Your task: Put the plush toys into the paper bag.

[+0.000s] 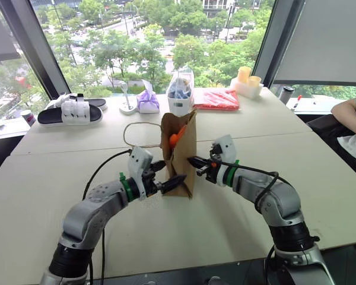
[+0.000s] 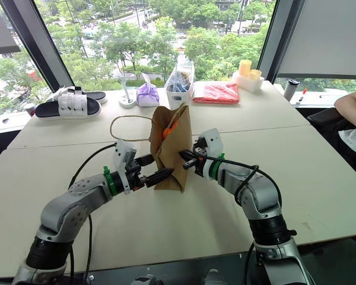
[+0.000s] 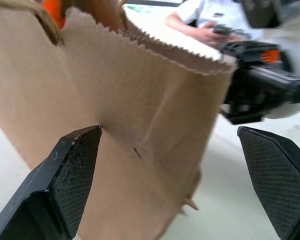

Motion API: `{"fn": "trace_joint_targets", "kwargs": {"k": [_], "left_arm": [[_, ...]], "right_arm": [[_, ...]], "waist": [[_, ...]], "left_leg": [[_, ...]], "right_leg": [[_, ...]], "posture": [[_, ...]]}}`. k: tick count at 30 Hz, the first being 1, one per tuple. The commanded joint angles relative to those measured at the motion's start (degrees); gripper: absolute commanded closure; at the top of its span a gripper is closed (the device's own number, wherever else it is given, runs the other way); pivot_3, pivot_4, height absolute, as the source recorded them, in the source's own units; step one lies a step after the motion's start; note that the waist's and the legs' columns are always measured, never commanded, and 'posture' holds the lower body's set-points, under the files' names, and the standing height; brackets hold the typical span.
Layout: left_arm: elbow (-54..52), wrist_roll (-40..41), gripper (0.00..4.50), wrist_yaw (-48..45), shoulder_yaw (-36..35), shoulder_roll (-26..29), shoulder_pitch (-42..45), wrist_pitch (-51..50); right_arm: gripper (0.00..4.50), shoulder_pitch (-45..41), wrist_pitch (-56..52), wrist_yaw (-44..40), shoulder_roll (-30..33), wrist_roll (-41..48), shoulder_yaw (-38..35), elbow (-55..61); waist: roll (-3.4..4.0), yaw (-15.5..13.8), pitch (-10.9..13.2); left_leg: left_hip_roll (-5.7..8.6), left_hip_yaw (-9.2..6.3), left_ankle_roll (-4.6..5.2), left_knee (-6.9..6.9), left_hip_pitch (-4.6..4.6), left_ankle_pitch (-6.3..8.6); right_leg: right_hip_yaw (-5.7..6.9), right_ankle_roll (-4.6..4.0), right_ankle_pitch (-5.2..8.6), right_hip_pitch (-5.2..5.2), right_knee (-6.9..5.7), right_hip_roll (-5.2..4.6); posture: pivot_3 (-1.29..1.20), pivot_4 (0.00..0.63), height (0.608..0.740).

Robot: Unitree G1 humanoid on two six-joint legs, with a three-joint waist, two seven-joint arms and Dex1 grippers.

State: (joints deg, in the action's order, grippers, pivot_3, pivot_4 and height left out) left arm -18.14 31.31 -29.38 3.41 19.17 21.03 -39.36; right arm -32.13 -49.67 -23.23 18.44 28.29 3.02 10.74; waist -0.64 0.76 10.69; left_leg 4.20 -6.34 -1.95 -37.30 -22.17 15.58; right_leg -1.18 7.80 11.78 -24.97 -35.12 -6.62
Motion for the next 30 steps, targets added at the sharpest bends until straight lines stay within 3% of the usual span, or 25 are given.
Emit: {"fn": "trace_joint_targets", "kwargs": {"k": [1, 3, 6, 12, 14, 22, 26, 29, 30], "left_arm": [[-0.2, -3.0, 0.00, 4.8, 0.3, -2.9, 1.4, 1.5], [0.4, -3.5, 0.00, 6.8, -0.3, -4.8, 1.8, 1.3], [0.4, -3.2, 0.79, 8.0, -1.0, -6.3, 2.4, 0.5], [-0.6, -1.9, 3.80, 8.5, -2.2, -6.8, 1.9, -0.6], [-0.9, -1.8, 4.45, 8.4, -2.4, -6.7, 1.7, -0.8], [4.9, -1.4, 4.45, 1.7, -3.1, -4.1, 5.5, 1.8], [15.2, -0.7, 4.45, -12.5, -1.7, -0.7, 12.2, 6.6], [17.7, -1.0, 4.45, -15.7, -1.7, -0.4, 13.3, 8.1], [23.5, -0.2, 4.45, -22.5, -1.4, 0.5, 17.4, 8.7]], "right_arm": [[4.47, -0.8, 0.6, -0.3, -0.5, 0.0, -0.2, 2.4], [4.47, -0.7, 0.5, -0.2, -0.5, 0.0, -0.3, 2.7], [4.50, -0.6, 0.2, 0.2, -0.3, -0.1, -0.5, 3.0], [4.50, 0.1, -0.1, 0.5, 0.1, -0.2, -0.7, 3.7], [4.50, 0.2, -0.2, 0.6, 0.2, -0.2, -0.8, 3.9], [4.50, 2.3, -5.3, -0.3, 4.9, 3.7, -7.0, 11.1], [4.50, 7.5, -9.9, -3.6, 11.2, 12.1, -16.0, 21.3], [4.50, 8.3, -11.0, -3.1, 12.3, 14.5, -17.3, 22.6], [4.50, 10.1, -12.1, -3.9, 14.1, 18.0, -21.8, 24.9]], "waist": [[0.00, 0.0, 0.0], [0.00, 0.0, 0.0], [0.00, 0.0, 0.0], [0.00, 0.0, 0.0], [0.00, 0.0, 0.0], [-0.01, -0.4, 0.0], [-0.01, -0.8, 0.0], [-0.01, -0.1, 0.0], [-0.01, 0.0, 0.0]], "left_leg": [[0.01, 0.00, 0.00, 0.00, 0.00, 0.00], [0.01, 0.01, 0.00, 0.00, 0.00, 0.00], [0.01, 0.01, -0.01, -0.01, 0.00, 0.00], [0.01, 0.02, -0.01, 0.00, 0.00, 0.00], [0.01, 0.02, 0.00, -0.01, 0.00, 0.00], [0.05, 0.04, 0.00, -0.05, -0.06, 0.00], [0.07, 0.02, 0.01, -0.10, -0.13, 0.01], [0.03, 0.09, 0.05, -0.09, -0.09, 0.03], [0.02, 0.10, 0.06, -0.08, -0.05, 0.03]], "right_leg": [[0.00, 0.00, 0.00, 0.00, 0.00, 0.00], [0.00, 0.00, 0.00, 0.00, -0.01, 0.00], [0.01, 0.00, 0.00, 0.00, -0.01, 0.00], [0.02, 0.00, 0.00, 0.00, -0.01, 0.01], [0.02, 0.00, 0.00, 0.00, -0.01, 0.00], [0.05, 0.00, 0.00, 0.01, 0.00, 0.00], [0.14, 0.00, 0.00, 0.05, 0.04, 0.00], [0.14, 0.01, 0.00, 0.07, 0.07, 0.01], [0.13, 0.01, 0.00, 0.10, 0.07, 0.01]], "posture": [[0.00, 0.150, 0.740], [0.00, 0.150, 0.740], [0.00, 0.150, 0.740], [0.00, 0.150, 0.740], [0.00, 0.150, 0.740], [0.00, 0.150, 0.740], [0.00, 0.150, 0.740], [0.00, 0.150, 0.740], [0.00, 0.150, 0.740]]}}
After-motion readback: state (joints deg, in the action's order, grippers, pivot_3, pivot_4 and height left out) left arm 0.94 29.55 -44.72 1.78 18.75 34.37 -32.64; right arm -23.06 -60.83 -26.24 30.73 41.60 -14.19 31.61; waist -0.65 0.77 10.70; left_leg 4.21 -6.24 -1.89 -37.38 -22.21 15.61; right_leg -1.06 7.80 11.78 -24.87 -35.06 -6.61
